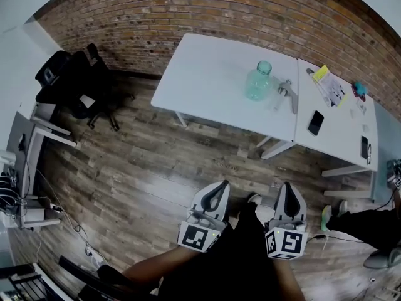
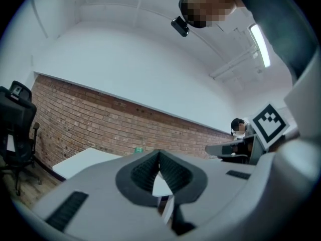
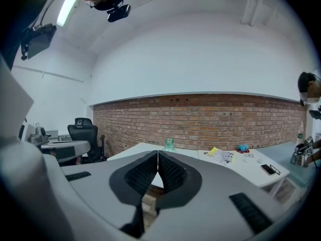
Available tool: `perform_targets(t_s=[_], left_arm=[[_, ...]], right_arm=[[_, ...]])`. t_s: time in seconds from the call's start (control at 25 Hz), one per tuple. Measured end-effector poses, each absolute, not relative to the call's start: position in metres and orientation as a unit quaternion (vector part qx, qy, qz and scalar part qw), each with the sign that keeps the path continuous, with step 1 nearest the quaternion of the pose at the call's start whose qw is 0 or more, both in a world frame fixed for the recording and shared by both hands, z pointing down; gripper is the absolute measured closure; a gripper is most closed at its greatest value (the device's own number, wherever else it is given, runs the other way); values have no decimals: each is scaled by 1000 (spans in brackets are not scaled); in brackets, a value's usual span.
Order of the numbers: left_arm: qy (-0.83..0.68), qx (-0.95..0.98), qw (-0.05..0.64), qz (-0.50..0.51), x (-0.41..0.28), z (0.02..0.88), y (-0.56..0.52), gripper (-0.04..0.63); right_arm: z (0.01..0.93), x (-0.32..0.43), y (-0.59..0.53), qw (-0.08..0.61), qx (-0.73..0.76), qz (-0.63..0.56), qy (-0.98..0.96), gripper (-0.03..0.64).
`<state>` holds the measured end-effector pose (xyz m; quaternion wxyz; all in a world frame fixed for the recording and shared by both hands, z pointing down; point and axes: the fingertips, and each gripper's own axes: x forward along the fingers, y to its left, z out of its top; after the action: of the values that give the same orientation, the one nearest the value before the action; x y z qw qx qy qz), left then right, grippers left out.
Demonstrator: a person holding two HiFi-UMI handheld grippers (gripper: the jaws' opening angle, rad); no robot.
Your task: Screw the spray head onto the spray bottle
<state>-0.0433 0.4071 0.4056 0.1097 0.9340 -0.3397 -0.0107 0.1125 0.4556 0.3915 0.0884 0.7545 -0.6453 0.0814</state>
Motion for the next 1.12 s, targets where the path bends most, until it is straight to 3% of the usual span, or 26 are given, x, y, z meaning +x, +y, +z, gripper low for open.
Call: perform_targets(t_s=[0.32, 1.12], left_arm=[[-361, 926, 105, -9, -52, 406, 397, 594], [-377, 923, 77, -13, 30, 402, 348, 594]], right_arm=[[395, 119, 448, 83, 756, 85, -643, 609], [391, 208, 399, 75, 748, 72, -656, 609]])
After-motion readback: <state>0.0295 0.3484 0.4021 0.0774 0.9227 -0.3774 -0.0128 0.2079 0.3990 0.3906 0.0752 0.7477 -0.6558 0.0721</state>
